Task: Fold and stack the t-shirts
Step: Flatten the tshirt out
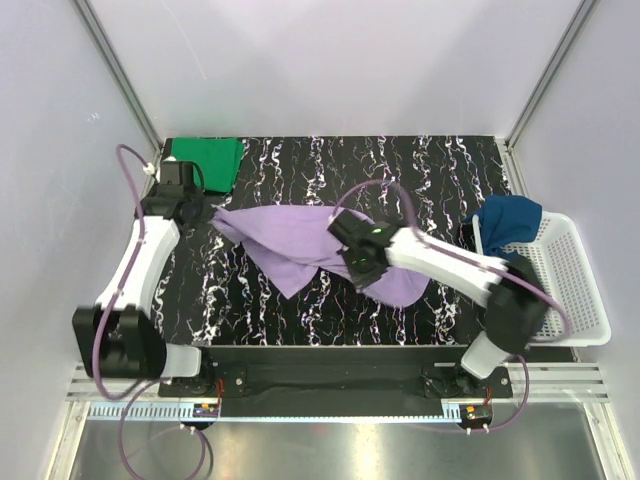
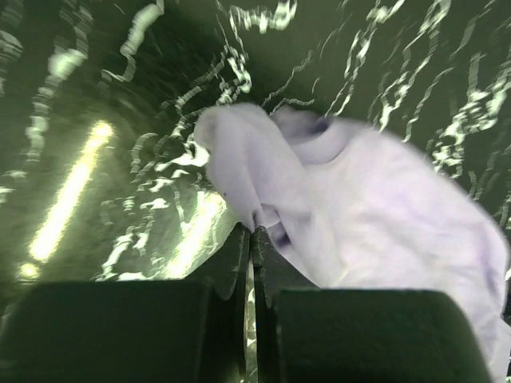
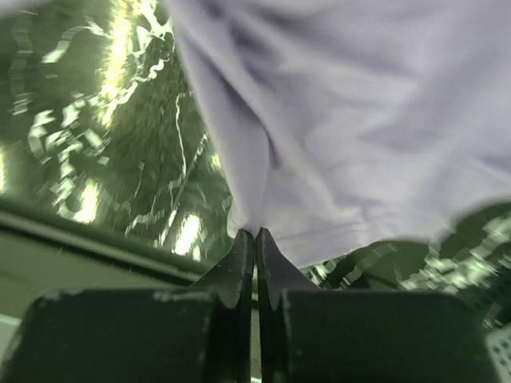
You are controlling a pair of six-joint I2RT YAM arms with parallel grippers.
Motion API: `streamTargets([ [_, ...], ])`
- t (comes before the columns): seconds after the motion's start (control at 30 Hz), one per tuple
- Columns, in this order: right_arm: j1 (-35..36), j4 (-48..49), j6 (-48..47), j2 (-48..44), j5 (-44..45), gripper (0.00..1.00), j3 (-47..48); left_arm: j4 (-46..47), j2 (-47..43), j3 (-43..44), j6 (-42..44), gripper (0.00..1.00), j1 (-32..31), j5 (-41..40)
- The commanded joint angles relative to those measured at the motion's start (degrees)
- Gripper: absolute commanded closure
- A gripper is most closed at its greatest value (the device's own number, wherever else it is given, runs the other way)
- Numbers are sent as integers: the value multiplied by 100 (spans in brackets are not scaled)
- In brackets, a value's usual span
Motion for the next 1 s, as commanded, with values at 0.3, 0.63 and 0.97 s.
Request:
streamTargets([
  [0.3,-2619,-982,-1000,-1093,587,100,1679,-355,-511,1683,661,100,80,-673],
  [0.63,-2743,-1070,-1001,-440,-283,100,2437,-566,282,2985,1136,100,89,-928],
  [0.97,-2743,-1843,-430,-1791,-1249,100,1419,-856,-735,1959,1241,100,97,-1771],
])
